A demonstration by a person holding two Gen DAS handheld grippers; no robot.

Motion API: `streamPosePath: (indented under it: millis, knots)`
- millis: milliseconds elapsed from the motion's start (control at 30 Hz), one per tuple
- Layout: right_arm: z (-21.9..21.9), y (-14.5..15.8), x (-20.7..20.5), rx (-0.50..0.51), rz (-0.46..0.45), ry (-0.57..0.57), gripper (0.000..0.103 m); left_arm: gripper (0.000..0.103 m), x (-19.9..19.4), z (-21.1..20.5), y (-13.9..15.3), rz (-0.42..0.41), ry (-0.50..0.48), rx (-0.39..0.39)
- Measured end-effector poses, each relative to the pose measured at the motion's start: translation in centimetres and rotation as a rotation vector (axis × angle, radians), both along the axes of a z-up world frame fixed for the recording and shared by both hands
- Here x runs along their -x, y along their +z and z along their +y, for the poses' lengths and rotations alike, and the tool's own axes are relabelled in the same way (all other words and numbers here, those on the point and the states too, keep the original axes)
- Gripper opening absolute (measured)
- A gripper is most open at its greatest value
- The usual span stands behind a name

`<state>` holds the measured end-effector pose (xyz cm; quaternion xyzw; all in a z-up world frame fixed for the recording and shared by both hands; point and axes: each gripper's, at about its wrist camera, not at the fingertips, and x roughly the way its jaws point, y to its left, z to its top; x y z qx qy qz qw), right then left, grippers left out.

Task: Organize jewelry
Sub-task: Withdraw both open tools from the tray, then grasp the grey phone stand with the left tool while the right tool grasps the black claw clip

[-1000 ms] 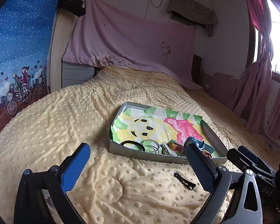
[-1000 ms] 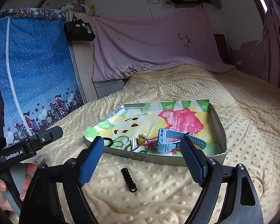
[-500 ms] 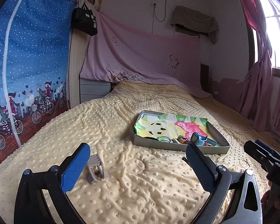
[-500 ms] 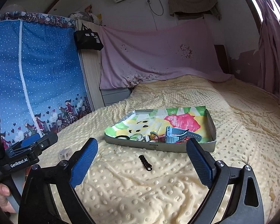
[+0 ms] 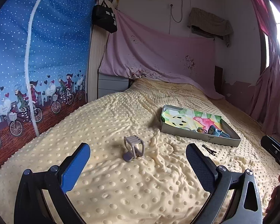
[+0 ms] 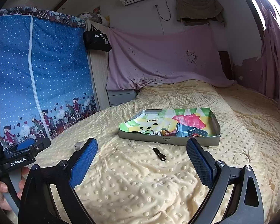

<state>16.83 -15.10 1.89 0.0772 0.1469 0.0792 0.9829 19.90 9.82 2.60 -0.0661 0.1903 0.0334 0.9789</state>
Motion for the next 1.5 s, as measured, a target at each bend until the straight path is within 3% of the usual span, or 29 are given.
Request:
streamPosePath:
  millis: [567,967,1300,1500]
  knots:
    - [2.2,-1.9,-5.8,0.035,0.067,0.019,0.094,0.103,-4.9,1.0,-2.5,0.06,0.008,-0.009]
    - [1.4,-3.7,-11.5,0.046,0.132,0.004,0.094,0.103,-9.1,0.0,-4.1,0.09,0.046,-0.02]
    - [1.6,-6.0,-14.0,0.038,0.186,0.015,0.094,0.103,-10.6,-0.8,-5.2,0.124,0.021,-0.053]
    - [1.5,-7.2,-15.5,0.027,0.255,0.024,0.094,0.103,-11.0,-0.4,-5.8,0.139,0.011,-0.029]
